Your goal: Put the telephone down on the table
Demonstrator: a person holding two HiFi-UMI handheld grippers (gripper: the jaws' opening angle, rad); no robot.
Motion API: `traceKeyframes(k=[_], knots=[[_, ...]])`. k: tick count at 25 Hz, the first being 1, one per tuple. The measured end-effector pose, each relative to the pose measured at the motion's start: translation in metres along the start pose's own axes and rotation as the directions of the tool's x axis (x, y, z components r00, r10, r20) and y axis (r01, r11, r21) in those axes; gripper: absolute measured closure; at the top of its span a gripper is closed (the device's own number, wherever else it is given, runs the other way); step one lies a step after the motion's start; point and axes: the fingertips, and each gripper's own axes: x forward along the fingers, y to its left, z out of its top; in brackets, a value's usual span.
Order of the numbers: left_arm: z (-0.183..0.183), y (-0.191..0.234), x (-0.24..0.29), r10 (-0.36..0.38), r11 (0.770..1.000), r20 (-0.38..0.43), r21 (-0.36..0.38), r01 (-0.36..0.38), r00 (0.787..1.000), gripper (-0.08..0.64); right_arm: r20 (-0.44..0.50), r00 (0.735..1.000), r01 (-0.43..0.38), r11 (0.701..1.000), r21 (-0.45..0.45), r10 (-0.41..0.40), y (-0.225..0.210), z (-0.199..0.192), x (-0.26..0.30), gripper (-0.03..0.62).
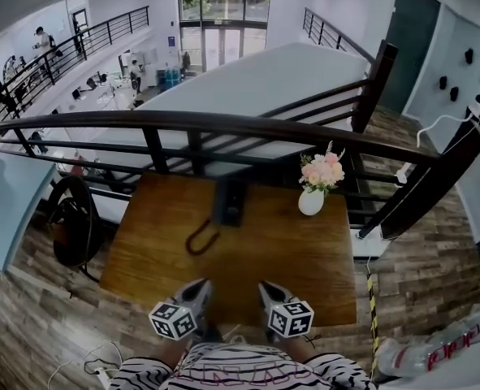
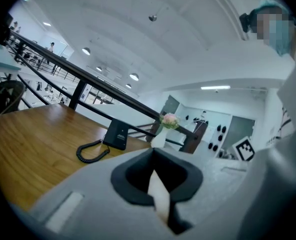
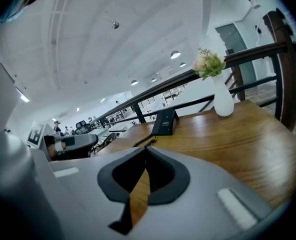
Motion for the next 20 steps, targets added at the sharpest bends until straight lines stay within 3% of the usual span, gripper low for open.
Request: traceKeyframes(k=[20], knots=[[-0.006, -0.005, -0.009, 0.033, 0.999, -0.004, 0.011, -0.033, 0.999, 0.558, 0.011, 0.999, 0.039, 0.998, 0.04, -0.04, -0.016, -0.007, -0.02, 0.592]])
